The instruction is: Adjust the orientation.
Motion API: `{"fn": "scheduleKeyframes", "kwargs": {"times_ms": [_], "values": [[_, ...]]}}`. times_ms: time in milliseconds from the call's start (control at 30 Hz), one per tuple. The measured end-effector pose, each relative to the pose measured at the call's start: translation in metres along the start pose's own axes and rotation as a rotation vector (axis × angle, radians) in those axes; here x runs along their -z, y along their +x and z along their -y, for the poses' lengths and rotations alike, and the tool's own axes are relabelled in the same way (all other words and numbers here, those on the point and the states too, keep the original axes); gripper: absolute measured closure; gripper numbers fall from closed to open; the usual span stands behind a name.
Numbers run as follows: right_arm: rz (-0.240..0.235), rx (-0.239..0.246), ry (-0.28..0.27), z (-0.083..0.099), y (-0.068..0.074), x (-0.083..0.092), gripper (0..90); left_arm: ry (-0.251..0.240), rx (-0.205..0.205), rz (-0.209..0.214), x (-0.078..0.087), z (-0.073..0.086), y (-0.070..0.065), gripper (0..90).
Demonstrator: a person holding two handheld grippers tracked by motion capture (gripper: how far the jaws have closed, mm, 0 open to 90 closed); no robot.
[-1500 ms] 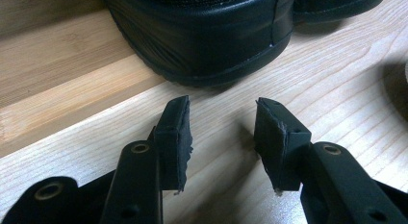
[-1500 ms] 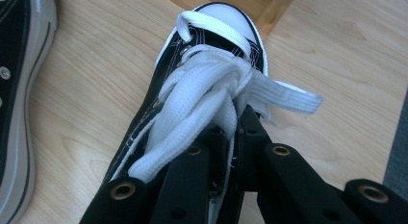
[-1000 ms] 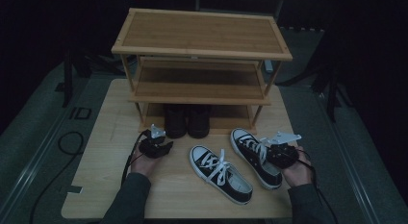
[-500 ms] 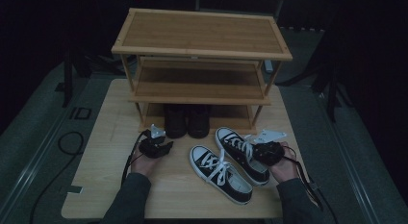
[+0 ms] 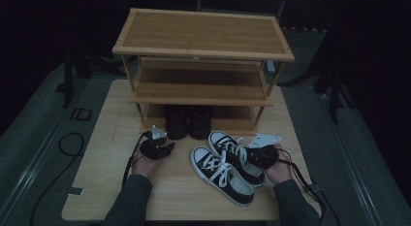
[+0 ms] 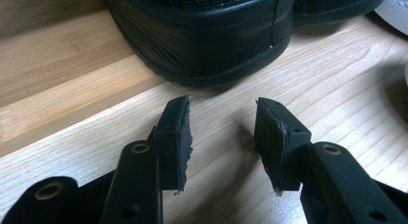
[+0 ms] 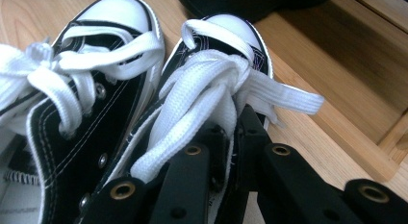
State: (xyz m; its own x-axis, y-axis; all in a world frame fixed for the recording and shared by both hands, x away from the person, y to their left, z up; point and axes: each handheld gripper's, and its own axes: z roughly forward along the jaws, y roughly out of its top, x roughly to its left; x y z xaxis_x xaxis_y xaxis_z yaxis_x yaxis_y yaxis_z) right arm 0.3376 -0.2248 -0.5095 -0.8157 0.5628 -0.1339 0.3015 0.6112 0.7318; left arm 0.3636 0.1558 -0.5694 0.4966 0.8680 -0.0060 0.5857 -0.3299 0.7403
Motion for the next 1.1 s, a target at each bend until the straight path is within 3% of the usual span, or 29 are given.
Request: {"fn": "scheduleKeyframes", "kwargs": {"times_ms": [267,533,767,967,1100], "values": [[-0.024,0.028,-0.012,0.003,-0.001,0.002,85.3,-0.001,0.002,0.002,0.0,0.0,0.0,56.8],[-0.013,0.061,0.021,0.008,-0.003,0.0,85.2,-0.001,0.003,0.001,0.0,0.0,0.0,56.8],[-0.023,0.051,0.027,0.012,-0.003,0.0,85.0,-0.001,0.003,0.002,0.0,0.0,0.0,56.8],[-0.03,0.036,0.053,0.013,-0.002,0.003,79.5,-0.001,0.004,0.001,0.0,0.0,0.0,56.8],[-0.016,0.047,0.096,0.009,-0.001,0.009,70.0,-0.002,0.005,0.002,0.0,0.0,0.0,56.8]]}}
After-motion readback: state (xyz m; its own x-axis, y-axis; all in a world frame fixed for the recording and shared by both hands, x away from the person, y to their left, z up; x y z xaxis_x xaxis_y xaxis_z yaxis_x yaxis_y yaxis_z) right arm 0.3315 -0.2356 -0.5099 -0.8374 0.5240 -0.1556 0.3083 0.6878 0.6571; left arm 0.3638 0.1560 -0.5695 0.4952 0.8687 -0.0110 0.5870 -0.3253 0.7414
